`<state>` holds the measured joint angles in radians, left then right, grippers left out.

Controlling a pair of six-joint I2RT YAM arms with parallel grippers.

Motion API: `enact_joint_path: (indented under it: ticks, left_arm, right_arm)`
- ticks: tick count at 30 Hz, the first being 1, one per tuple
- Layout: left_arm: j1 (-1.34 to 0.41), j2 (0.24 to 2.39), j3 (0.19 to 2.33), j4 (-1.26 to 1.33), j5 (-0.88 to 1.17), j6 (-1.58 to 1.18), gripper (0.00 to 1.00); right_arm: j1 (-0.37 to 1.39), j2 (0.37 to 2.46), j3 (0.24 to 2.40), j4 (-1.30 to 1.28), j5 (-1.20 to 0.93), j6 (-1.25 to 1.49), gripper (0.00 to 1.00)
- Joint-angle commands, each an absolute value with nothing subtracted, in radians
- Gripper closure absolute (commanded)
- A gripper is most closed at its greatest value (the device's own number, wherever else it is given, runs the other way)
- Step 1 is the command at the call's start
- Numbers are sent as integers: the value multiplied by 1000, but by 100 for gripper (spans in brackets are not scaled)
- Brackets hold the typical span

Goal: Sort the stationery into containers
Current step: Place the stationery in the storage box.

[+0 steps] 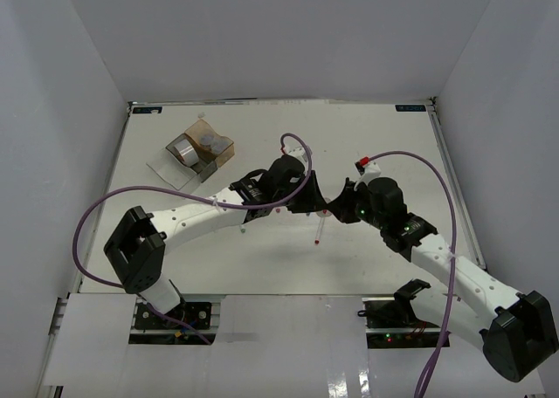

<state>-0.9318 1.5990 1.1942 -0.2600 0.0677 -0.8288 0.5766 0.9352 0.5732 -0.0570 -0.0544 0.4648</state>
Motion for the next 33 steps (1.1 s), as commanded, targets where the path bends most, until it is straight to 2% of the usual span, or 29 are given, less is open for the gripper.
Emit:
enact_joint_path:
  ticks: [1, 5, 6, 11, 12, 15, 16, 20, 24, 33]
  left_arm:
    - [-937, 1595, 1232, -235, 66, -824, 57]
    - [-937, 1597, 1230, -235, 61, -819, 79]
    - [-937, 1597, 1227, -233, 60, -818, 85]
    - [-936, 1592, 1221, -251, 26, -787, 92]
    - [-937, 1588, 1221, -270, 15, -782, 93]
    - [-922, 1574, 1223, -307, -51, -762, 96]
    - [-898, 1566, 1221, -336, -57, -755, 97]
    - [-810, 1536, 1210, -393, -80, -726, 97]
    - [-662, 1493, 1204, -474, -110, -693, 97]
    - [-363, 1523, 1330, -632, -216, -529, 96]
  right_arm:
    - [580, 910, 561, -12, -63, 476, 87]
    - [580, 902, 558, 15, -61, 474, 80]
    - [580, 899, 557, 14, -58, 474, 72]
    - [580, 884, 545, 3, -26, 448, 48]
    - [578, 879, 545, 2, -15, 440, 38]
    - [580, 856, 554, -52, 37, 408, 25]
    - [577, 841, 557, -64, 60, 399, 17]
    - [575, 801, 587, -138, 152, 319, 3]
    - [574, 767, 629, -230, 256, 247, 10]
    - [572, 719, 578, -245, 330, 195, 10]
